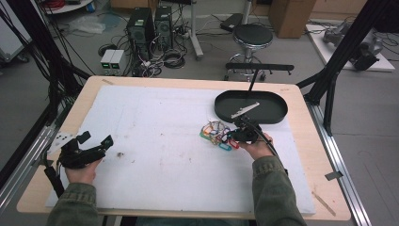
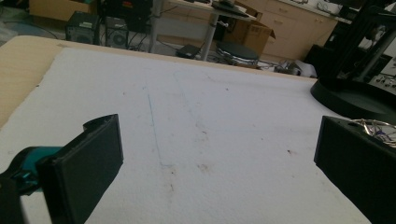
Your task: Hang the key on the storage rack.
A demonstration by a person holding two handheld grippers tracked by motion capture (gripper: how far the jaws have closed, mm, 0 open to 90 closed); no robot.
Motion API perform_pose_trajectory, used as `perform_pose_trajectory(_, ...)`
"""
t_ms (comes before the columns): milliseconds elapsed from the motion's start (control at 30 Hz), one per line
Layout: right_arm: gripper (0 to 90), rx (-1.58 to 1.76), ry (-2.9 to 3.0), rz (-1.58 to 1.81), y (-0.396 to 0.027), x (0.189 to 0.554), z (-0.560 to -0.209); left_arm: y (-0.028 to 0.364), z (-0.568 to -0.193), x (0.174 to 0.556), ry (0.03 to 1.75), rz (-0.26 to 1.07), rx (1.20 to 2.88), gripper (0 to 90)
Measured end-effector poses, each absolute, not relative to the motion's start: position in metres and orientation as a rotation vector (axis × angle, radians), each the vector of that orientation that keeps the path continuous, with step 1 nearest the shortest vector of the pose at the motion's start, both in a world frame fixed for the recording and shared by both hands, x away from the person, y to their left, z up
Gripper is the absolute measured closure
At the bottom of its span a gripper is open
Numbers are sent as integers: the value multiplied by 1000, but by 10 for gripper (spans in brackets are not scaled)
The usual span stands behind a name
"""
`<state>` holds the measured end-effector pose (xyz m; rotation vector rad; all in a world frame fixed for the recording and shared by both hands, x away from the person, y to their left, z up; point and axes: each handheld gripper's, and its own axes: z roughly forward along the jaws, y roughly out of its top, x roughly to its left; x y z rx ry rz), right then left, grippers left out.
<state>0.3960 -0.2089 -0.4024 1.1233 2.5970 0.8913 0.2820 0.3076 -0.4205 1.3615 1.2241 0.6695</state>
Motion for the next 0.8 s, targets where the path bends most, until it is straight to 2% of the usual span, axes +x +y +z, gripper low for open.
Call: perform_pose_trajectory(800,872,1043,2414,1270,-222,379,-357,307,-421,282,1228,661,1356,17)
